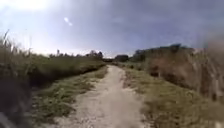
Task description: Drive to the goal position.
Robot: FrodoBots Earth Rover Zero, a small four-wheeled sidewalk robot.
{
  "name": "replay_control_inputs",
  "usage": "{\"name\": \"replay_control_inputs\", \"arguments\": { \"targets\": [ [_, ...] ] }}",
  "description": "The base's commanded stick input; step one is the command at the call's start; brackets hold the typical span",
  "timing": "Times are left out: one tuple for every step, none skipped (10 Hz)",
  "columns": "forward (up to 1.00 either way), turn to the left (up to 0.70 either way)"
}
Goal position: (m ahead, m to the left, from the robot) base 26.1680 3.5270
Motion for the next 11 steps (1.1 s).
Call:
{"name": "replay_control_inputs", "arguments": {
  "targets": [
    [0.85, 0.0],
    [0.85, 0.0],
    [0.85, 0.0],
    [0.85, 0.0],
    [0.85, 0.0],
    [0.85, 0.0],
    [0.85, 0.0],
    [0.85, 0.0],
    [0.85, 0.0],
    [0.85, 0.0],
    [0.85, 0.0]
  ]
}}
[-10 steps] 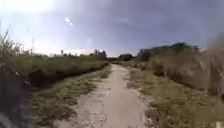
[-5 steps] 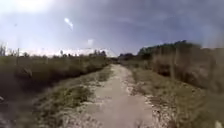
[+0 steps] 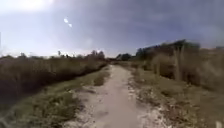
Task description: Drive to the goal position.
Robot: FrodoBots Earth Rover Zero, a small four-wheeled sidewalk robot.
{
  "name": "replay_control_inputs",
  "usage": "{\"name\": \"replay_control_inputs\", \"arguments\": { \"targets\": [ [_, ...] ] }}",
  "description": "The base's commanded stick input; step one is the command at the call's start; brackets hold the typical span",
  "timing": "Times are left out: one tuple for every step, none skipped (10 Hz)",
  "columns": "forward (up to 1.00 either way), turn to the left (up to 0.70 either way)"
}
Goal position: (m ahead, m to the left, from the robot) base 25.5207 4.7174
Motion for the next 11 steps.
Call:
{"name": "replay_control_inputs", "arguments": {
  "targets": [
    [0.85, 0.0],
    [0.85, 0.0],
    [0.85, 0.0],
    [0.85, 0.0],
    [0.85, 0.0],
    [0.85, 0.0],
    [0.85, 0.0],
    [0.85, 0.0],
    [0.85, 0.0],
    [0.85, 0.0],
    [0.85, 0.0]
  ]
}}
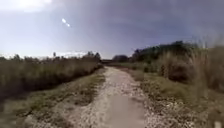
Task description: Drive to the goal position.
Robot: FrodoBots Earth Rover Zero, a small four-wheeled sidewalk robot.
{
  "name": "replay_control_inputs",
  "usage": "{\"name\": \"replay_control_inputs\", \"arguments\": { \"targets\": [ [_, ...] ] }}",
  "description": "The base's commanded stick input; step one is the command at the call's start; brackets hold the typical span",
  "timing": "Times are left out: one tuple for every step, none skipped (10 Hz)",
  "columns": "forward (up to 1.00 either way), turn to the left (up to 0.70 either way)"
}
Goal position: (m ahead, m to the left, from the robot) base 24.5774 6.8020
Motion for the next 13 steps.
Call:
{"name": "replay_control_inputs", "arguments": {
  "targets": [
    [0.85, 0.0],
    [0.85, 0.0],
    [0.85, 0.0],
    [0.85, 0.0],
    [0.85, 0.0],
    [0.85, 0.0],
    [0.85, 0.0],
    [0.85, 0.0],
    [0.85, 0.0],
    [0.85, 0.0],
    [0.85, 0.0],
    [0.85, 0.0],
    [0.85, 0.0]
  ]
}}
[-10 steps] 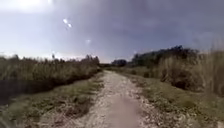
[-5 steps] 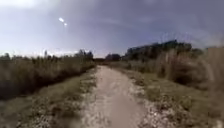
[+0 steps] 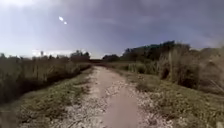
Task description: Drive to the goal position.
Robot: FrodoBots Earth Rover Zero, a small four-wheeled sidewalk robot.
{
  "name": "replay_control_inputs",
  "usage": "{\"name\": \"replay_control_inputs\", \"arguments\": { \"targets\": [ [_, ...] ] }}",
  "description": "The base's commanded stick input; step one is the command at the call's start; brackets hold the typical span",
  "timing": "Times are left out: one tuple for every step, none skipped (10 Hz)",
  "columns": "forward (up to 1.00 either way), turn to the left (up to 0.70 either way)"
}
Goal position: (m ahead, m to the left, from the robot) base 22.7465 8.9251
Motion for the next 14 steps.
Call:
{"name": "replay_control_inputs", "arguments": {
  "targets": [
    [0.85, 0.0],
    [0.85, 0.0],
    [0.85, 0.0],
    [0.85, 0.0],
    [0.85, 0.0],
    [0.85, 0.0],
    [0.85, 0.0],
    [0.85, 0.0],
    [0.85, 0.0],
    [0.85, 0.0],
    [0.85, 0.0],
    [0.85, 0.0],
    [0.85, 0.0],
    [0.85, 0.0]
  ]
}}
